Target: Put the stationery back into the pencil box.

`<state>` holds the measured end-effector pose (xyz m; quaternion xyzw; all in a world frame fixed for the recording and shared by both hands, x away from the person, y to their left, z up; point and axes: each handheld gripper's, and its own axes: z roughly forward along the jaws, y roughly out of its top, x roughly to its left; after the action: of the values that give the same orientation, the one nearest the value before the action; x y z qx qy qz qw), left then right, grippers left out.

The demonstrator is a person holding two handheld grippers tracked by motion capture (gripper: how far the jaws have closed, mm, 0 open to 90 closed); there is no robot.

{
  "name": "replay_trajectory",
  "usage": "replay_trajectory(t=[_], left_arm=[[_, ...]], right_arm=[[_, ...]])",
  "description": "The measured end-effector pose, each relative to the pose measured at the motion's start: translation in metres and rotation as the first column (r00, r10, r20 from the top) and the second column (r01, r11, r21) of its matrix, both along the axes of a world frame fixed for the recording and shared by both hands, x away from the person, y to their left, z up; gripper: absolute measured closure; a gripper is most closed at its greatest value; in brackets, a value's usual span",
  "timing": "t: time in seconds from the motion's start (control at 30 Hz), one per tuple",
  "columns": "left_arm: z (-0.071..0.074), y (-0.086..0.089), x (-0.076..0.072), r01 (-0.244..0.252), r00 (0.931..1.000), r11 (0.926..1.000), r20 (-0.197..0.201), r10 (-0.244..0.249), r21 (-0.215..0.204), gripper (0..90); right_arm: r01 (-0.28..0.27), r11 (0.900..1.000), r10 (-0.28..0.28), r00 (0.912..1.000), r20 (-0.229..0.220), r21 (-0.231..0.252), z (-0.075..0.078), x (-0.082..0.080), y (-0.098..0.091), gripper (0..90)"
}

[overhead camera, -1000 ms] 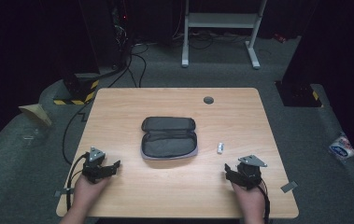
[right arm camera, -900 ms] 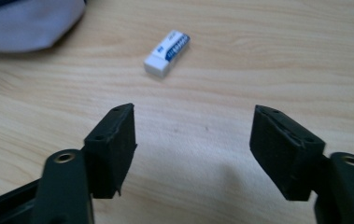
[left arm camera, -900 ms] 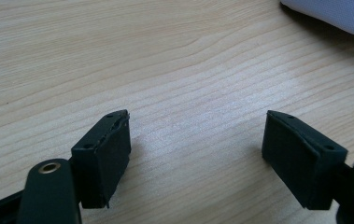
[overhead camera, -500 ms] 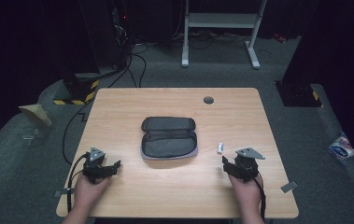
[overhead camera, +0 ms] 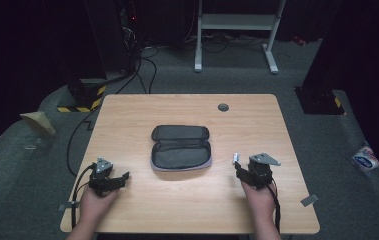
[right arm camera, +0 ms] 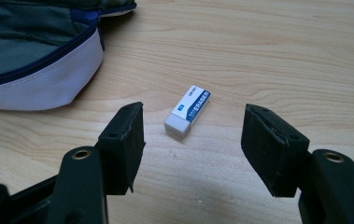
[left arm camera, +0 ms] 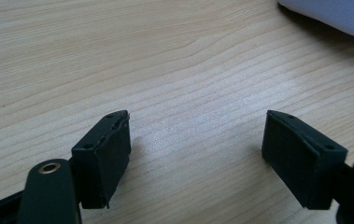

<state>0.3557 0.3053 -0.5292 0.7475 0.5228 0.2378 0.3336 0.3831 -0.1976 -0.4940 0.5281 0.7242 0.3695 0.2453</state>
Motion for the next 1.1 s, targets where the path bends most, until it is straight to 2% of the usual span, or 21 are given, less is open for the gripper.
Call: replay_trajectory(t=[0.13, 0.3, 0.43, 0.63, 0.73, 1.1], left_arm=[[0.0, 0.0, 0.001, -0.001, 1.0, 1.0, 0.0, 0.001, -0.001, 24.3], [0.0, 0.0, 0.0, -0.006, 1.0, 1.0, 0.001, 0.006, -0.001, 24.6], [0.0, 0.0, 0.0, -0.008, 1.0, 1.0, 0.0, 0.008, -0.002, 25.2], [0.0, 0.0, 0.0, -0.01, 0.9999, 0.9999, 0.001, 0.011, -0.002, 25.7], [0.0, 0.0, -0.001, -0.011, 0.9999, 0.9999, 0.001, 0.011, -0.002, 26.0], [0.0, 0.001, -0.002, -0.014, 0.9999, 0.9999, 0.003, 0.014, 0.001, 26.7]], right_arm=[[0.009, 0.9999, -0.009, 0.9999, -0.008, 0.009, -0.001, 0.005, 0.0, 40.2], [-0.006, 0.9999, 0.006, 0.9999, -0.012, 0.013, -0.001, 0.014, 0.004, 41.9], [-0.023, 0.9995, 0.023, 0.9997, -0.008, -0.02, -0.001, 0.025, 0.009, 44.2], [-0.018, 0.9998, 0.018, 0.9994, -0.029, -0.004, -0.004, 0.038, 0.009, 45.2], [-0.023, 0.9996, 0.022, 0.9986, -0.048, -0.015, -0.008, 0.043, 0.011, 45.6], [-0.036, 0.9979, 0.032, 0.9964, -0.079, -0.054, -0.016, 0.048, 0.017, 49.6]])
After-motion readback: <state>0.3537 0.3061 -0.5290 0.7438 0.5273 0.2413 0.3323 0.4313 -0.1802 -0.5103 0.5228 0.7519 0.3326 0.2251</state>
